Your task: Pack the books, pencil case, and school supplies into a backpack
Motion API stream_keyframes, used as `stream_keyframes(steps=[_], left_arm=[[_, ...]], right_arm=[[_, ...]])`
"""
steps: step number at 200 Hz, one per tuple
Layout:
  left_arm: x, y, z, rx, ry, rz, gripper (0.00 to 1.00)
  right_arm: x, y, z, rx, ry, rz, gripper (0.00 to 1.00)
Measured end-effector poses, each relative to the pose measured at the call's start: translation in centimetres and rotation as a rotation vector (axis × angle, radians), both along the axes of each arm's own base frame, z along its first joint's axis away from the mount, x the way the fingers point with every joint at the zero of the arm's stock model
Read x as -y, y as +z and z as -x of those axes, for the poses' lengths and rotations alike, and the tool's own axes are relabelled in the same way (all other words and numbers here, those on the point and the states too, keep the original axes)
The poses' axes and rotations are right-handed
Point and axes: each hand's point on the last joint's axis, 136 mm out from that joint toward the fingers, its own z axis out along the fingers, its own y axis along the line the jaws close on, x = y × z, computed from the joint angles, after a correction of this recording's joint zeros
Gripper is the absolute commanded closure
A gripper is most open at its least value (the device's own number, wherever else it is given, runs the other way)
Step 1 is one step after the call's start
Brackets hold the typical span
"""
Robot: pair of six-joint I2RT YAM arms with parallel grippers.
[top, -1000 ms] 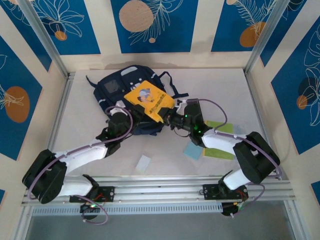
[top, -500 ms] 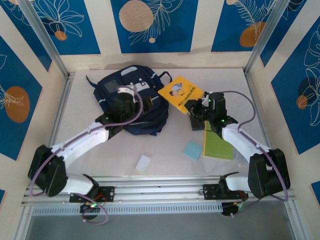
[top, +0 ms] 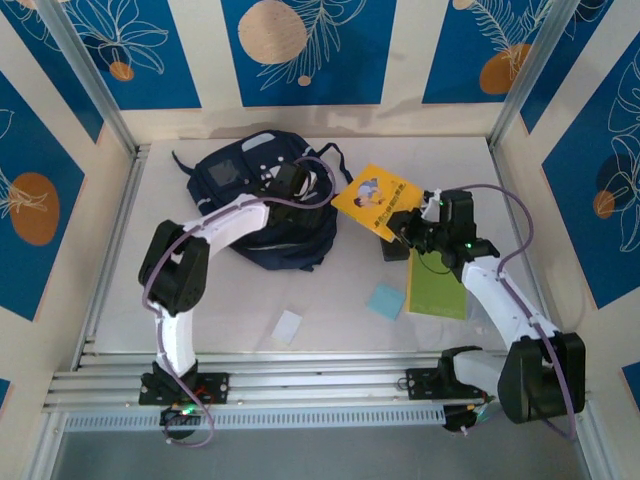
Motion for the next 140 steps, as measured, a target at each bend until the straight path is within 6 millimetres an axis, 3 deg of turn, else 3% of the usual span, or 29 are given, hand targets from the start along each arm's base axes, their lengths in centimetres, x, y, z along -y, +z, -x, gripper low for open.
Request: stream_keyframes(steps=[46, 88, 93, 103, 121, 140], left_arm=[[-0.9, -4.0, -0.2, -0.148, -0.04, -0.046, 0.23], [-0.5, -4.9, -0.1, -0.203, -0.073, -0.058, 0.31], [-0.5, -5.0, 0.0, -0.209, -0.073, -0.06, 0.36], [-0.5, -5.1, 0.1, -0.215, -0.086, -0.064, 0.55], [-0.1, -5.1, 0.4, -0.227, -0.094, -0.05, 0.99], [-0.2, -4.9, 0.3, -0.224, -0.101, -0.057, 1.0]], right_arm=[[2.2, -0.2, 0.7, 0.001, -0.057, 0.013, 1.0], [3.2, 0.3, 0.9, 0.014, -0.081, 0.017, 1.0], [3.2, 0.3, 0.9, 0.017, -0.083, 0.017, 1.0], [3.4, 0.4, 0.9, 0.02, -0.088, 0.017, 1.0], [3.7, 0.6, 0.9, 0.026, -0.098, 0.017, 1.0], [3.8, 0.7, 0.9, 0.029, -0.101, 0.019, 1.0]])
